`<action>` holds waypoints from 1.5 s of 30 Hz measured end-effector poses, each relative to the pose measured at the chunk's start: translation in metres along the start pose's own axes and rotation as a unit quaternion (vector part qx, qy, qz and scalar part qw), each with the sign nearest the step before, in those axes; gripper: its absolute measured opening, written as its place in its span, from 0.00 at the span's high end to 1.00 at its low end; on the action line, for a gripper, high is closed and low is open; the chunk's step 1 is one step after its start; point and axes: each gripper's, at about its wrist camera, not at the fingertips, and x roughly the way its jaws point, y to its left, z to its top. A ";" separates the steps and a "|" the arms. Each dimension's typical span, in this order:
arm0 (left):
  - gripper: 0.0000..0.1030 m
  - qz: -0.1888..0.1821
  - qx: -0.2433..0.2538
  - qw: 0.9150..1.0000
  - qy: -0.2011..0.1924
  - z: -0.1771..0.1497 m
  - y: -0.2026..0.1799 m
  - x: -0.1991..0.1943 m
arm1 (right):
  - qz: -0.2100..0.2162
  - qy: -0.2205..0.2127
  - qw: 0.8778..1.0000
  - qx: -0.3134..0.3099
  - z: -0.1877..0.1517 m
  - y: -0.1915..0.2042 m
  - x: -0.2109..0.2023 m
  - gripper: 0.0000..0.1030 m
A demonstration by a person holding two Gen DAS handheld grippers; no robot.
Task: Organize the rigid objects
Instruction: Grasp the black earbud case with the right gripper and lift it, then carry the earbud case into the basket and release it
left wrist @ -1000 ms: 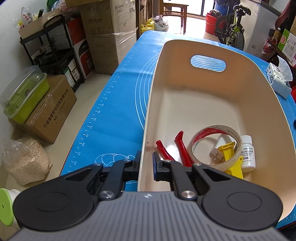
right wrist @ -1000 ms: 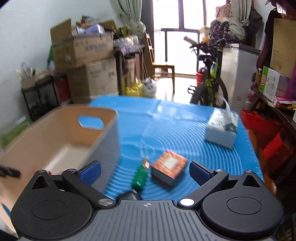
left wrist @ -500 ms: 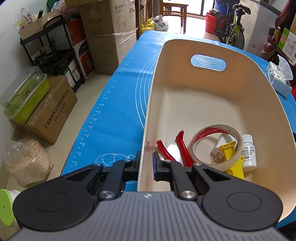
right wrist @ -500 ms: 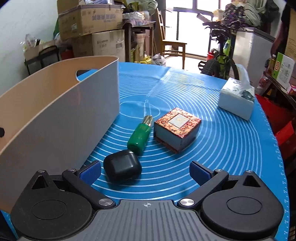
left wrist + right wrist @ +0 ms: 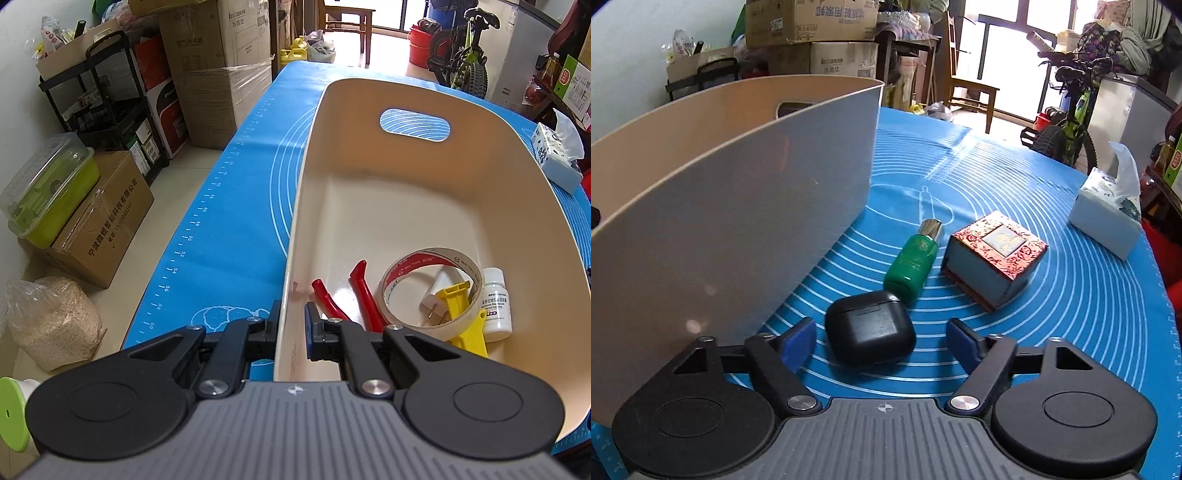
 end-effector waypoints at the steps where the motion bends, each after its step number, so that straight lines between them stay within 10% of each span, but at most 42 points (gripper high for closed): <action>1: 0.87 0.000 0.000 1.000 0.000 0.000 0.000 0.000 | 0.005 0.000 1.000 -0.002 0.000 0.001 -0.001 0.33; 4: 0.87 0.000 0.000 1.000 0.000 0.000 0.000 0.000 | 0.020 0.004 1.000 -0.006 0.002 0.004 -0.002 0.46; 19: 0.87 -0.004 -0.001 1.000 0.001 0.000 -0.001 0.001 | 0.001 0.008 1.000 -0.001 0.000 0.005 -0.027 0.46; 32: 0.87 -0.008 -0.002 1.000 -0.001 0.000 -0.001 0.000 | -0.032 -0.082 0.995 0.047 0.035 -0.013 -0.089 0.46; 45: 0.87 -0.008 -0.003 1.000 -0.001 0.000 -0.002 0.000 | 0.025 -0.128 0.991 0.020 0.082 0.031 -0.106 0.46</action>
